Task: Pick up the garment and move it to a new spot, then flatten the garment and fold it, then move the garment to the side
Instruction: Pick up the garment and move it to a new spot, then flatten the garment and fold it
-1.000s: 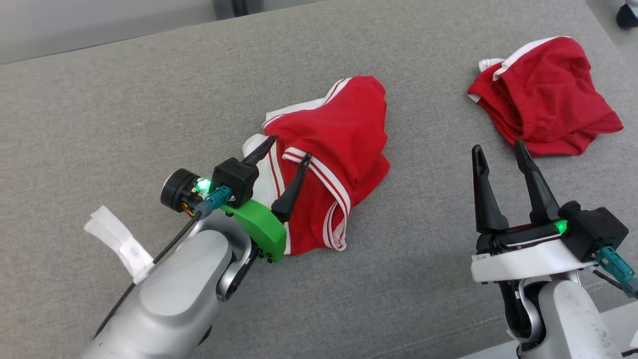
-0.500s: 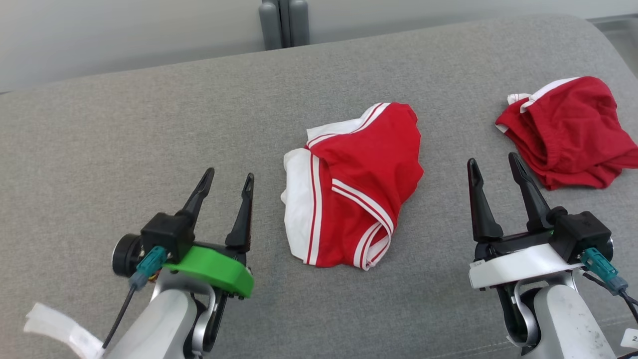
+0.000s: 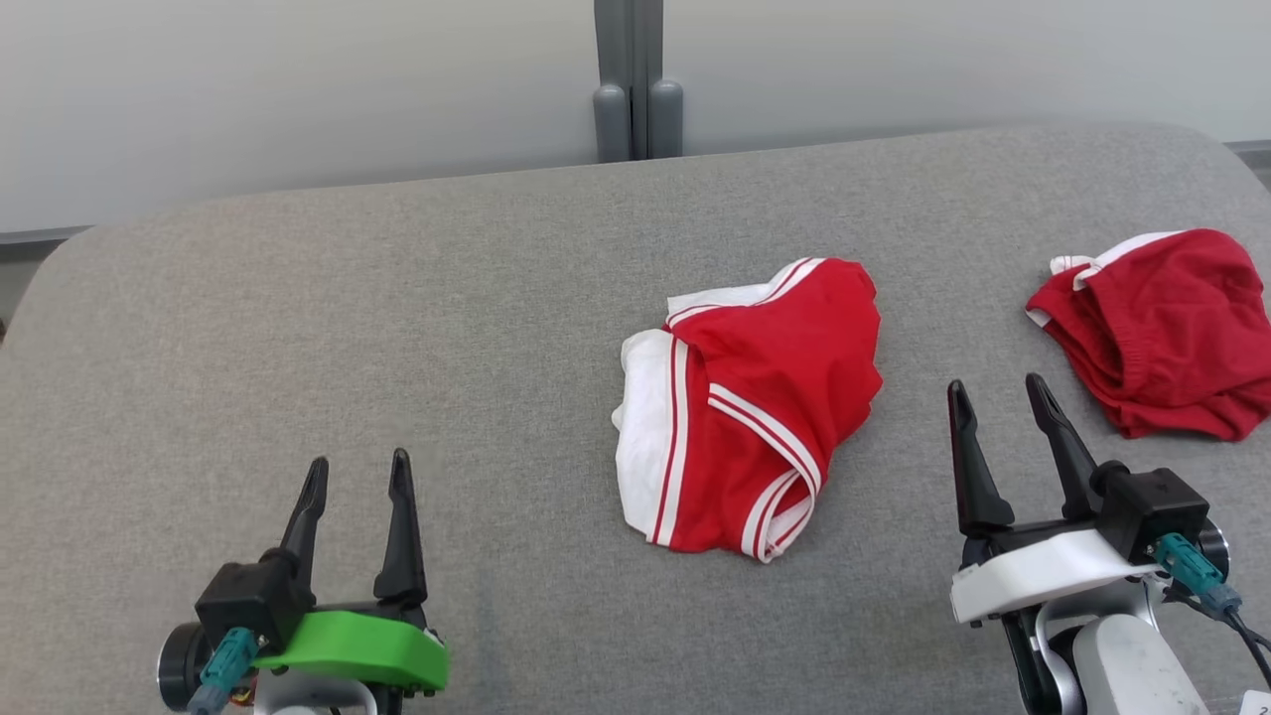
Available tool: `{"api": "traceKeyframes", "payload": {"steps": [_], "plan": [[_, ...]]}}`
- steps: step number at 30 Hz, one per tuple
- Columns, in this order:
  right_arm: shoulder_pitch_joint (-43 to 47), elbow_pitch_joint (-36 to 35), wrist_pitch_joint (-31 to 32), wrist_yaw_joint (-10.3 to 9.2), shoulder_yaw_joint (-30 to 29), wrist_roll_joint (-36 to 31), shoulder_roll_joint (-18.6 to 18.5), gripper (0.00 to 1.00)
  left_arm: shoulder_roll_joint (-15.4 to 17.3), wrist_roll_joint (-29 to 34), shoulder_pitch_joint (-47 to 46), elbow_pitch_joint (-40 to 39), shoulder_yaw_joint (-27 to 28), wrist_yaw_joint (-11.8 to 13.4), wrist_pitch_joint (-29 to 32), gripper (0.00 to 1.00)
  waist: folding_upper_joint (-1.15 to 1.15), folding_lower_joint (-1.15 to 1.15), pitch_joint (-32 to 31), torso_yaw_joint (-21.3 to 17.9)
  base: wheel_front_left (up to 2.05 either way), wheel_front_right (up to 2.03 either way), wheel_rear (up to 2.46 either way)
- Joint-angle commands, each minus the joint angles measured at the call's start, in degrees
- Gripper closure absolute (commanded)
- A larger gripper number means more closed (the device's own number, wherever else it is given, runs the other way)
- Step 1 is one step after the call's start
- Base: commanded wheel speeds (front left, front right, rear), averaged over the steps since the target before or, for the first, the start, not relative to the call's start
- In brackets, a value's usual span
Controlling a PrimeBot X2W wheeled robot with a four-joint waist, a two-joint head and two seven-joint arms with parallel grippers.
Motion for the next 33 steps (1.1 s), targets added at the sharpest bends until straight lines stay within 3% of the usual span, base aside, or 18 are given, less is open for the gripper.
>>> {"api": "traceKeyframes", "payload": {"steps": [1,20,33], "plan": [[0.8,0.4,-0.2,-0.09,-0.3,0.2,-0.1,0.0,-0.4,1.0,1.5,-0.2,1.0,-0.5,0.0,0.0,0.0,0.0,-0.8,0.7,0.0,0.0,0.0],[1.4,2.1,-0.2,-0.09,0.5,0.5,-0.1,0.0,-5.1,5.5,4.5,2.0,7.4,-5.1,0.0,0.0,0.0,0.0,-1.4,0.7,0.0,0.0,0.0],[1.0,1.6,-0.2,-0.09,0.3,0.4,-0.1,0.0,-6.6,7.7,2.6,3.4,7.6,-7.7,0.0,0.0,0.0,0.0,-0.4,0.8,0.0,0.0,0.0]]}}
